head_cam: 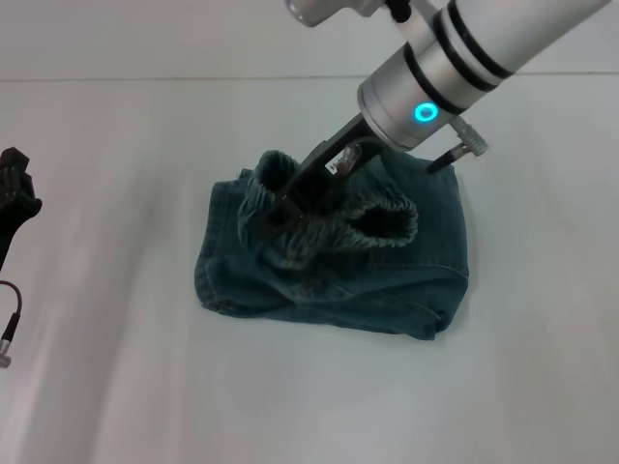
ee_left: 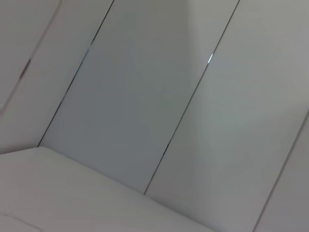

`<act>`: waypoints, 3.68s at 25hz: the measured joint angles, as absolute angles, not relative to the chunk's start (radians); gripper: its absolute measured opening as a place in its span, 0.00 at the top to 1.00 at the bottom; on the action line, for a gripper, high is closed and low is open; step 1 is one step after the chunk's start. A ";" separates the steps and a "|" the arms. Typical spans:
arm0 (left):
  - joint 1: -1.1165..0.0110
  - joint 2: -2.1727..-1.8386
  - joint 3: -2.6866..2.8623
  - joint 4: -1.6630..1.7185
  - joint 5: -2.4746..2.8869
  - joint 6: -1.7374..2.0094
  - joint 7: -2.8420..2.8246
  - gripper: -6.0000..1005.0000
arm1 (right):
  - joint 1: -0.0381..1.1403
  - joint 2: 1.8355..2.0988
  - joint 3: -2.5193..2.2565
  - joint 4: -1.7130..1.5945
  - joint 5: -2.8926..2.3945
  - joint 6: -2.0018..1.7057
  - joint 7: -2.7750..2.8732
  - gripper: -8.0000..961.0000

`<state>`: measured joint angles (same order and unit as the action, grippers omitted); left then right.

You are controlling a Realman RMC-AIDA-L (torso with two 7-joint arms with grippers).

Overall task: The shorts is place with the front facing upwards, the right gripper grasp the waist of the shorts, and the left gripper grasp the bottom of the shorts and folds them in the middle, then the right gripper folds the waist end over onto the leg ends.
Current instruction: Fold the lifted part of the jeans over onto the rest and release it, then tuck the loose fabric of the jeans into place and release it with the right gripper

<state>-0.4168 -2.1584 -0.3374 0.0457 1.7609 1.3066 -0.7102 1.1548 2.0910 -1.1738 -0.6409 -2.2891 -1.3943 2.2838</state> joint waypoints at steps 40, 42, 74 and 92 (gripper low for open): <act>-0.420 -2.158 -0.311 0.046 1.761 1.299 -0.732 0.98 | 1.030 2.096 -1.315 -1.066 -2.642 -1.650 2.310 0.07; -0.421 -2.158 -0.308 0.046 1.761 1.298 -0.732 0.98 | 1.021 2.096 -1.376 -1.064 -2.640 -1.617 2.331 0.07; -0.428 -2.160 -0.284 0.040 1.761 1.275 -0.733 0.98 | 1.010 2.102 -1.505 -0.939 -2.573 -1.443 2.354 0.61; -0.426 -2.161 -0.284 0.041 1.761 1.272 -0.733 0.98 | 1.021 2.100 -1.499 -0.999 -2.540 -1.314 2.354 0.96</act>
